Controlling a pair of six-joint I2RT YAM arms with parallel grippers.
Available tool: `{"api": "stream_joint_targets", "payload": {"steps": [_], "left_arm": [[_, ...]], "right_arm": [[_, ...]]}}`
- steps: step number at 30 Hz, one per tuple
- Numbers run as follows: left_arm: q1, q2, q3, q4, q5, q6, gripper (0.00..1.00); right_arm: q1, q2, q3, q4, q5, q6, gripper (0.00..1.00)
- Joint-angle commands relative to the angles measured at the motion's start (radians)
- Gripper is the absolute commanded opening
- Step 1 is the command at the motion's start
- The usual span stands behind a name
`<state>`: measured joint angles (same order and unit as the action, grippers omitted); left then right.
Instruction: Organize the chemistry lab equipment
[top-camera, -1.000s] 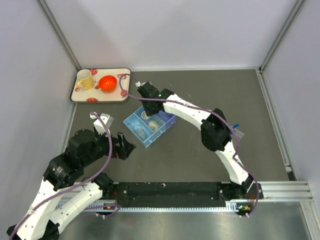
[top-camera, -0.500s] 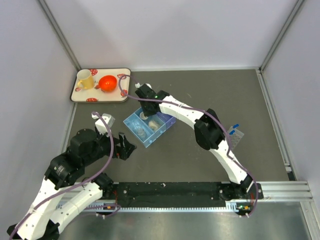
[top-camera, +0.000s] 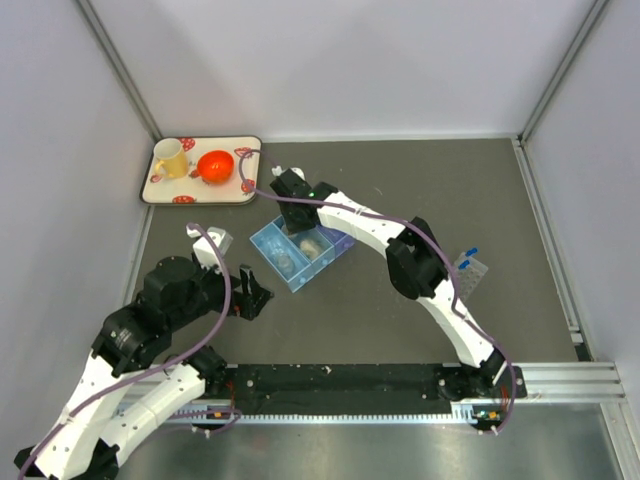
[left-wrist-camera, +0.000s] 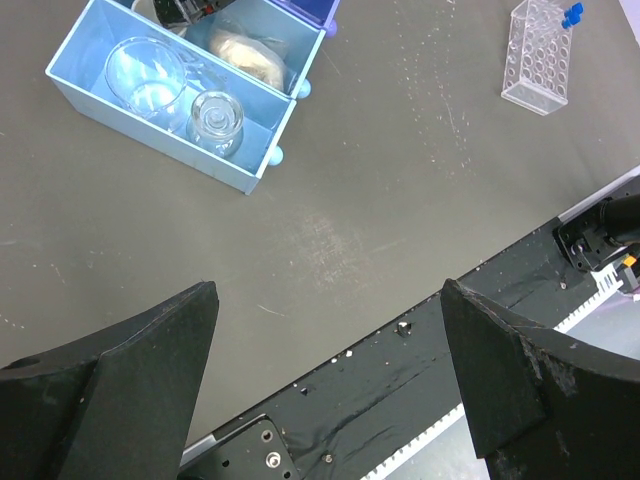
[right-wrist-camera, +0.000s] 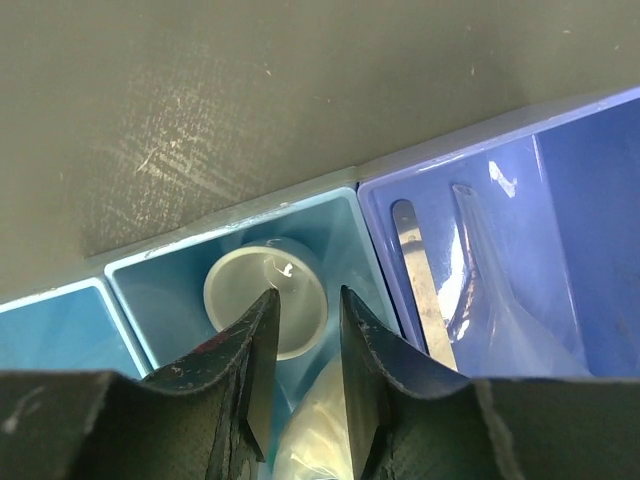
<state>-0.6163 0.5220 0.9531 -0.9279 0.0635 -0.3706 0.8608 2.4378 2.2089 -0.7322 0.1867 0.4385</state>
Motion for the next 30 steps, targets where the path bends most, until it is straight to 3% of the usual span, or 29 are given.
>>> {"api": "stream_joint_targets", "payload": {"steps": [1,11,13,15,20,23,30], "left_arm": [[0.000,0.009,-0.005,0.046,0.010,0.006,0.98],[0.000,0.029,-0.004,0.061,-0.019,0.022,0.98],[0.000,0.035,-0.007,0.072,-0.030,0.027,0.98],[0.000,0.038,-0.011,0.095,-0.030,0.025,0.98],[0.000,0.052,-0.036,0.185,-0.008,0.012,0.99],[0.000,0.056,-0.065,0.270,-0.019,-0.002,0.99],[-0.002,0.090,-0.103,0.451,-0.027,-0.002,0.99]], "right_arm": [[-0.014,-0.068,0.044,0.016,0.056,-0.017,0.33],[-0.005,-0.344,-0.023,0.016,0.152,-0.070,0.35],[0.003,-0.399,-0.070,0.020,0.175,-0.090,0.43],[0.004,-0.491,-0.128,0.025,0.192,-0.099,0.62],[0.006,-0.734,-0.287,0.042,0.264,-0.116,0.73],[0.006,-0.851,-0.437,0.071,0.322,-0.127,0.99],[0.006,-1.204,-0.785,0.074,0.497,-0.147,0.99]]}}
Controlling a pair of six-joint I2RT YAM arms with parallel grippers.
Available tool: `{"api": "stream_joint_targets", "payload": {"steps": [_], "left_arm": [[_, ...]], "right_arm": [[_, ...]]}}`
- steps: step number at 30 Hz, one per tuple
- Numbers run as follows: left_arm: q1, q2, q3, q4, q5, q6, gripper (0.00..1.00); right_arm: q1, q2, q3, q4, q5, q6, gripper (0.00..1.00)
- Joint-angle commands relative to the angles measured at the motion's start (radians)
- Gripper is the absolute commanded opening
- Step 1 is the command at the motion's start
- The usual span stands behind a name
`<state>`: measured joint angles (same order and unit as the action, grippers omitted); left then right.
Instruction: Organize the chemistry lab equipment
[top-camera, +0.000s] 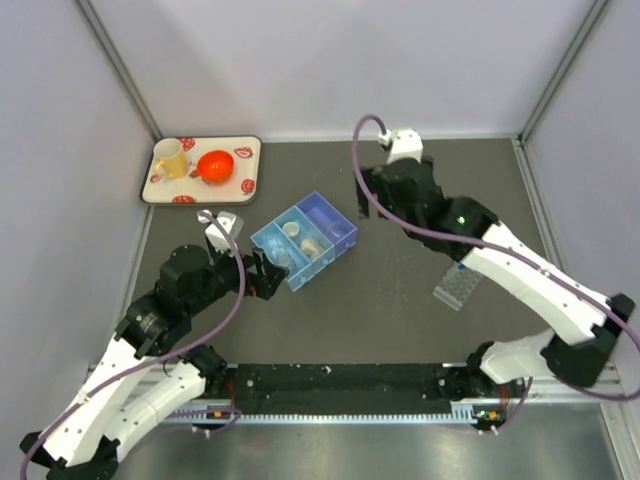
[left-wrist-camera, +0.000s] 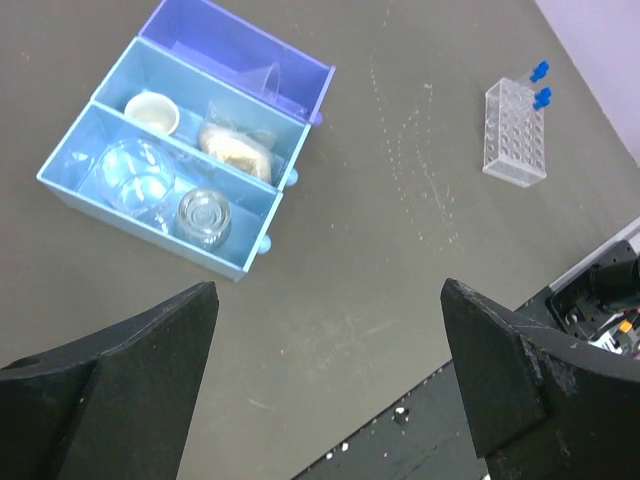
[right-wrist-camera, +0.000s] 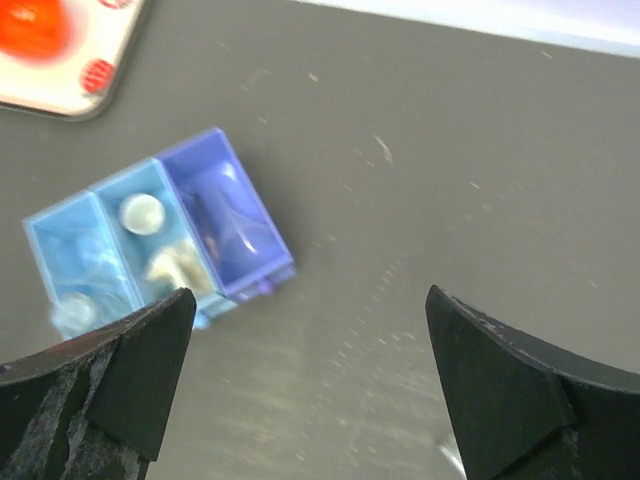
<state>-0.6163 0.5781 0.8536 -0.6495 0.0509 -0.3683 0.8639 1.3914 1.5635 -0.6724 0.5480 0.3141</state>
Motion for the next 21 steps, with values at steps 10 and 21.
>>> {"api": "stream_joint_targets", "payload": {"steps": [10,21], "left_arm": [[-0.094,0.227,0.051,0.294,-0.244,0.009,0.99],[-0.264,0.361,0.220,0.314,-0.459,0.112,0.99]], "right_arm": [[0.000,-0.558,-0.395,-0.079,0.260,0.008,0.99],[0.000,-0.559,-0.384,-0.150,0.291,0.008,0.99]]}}
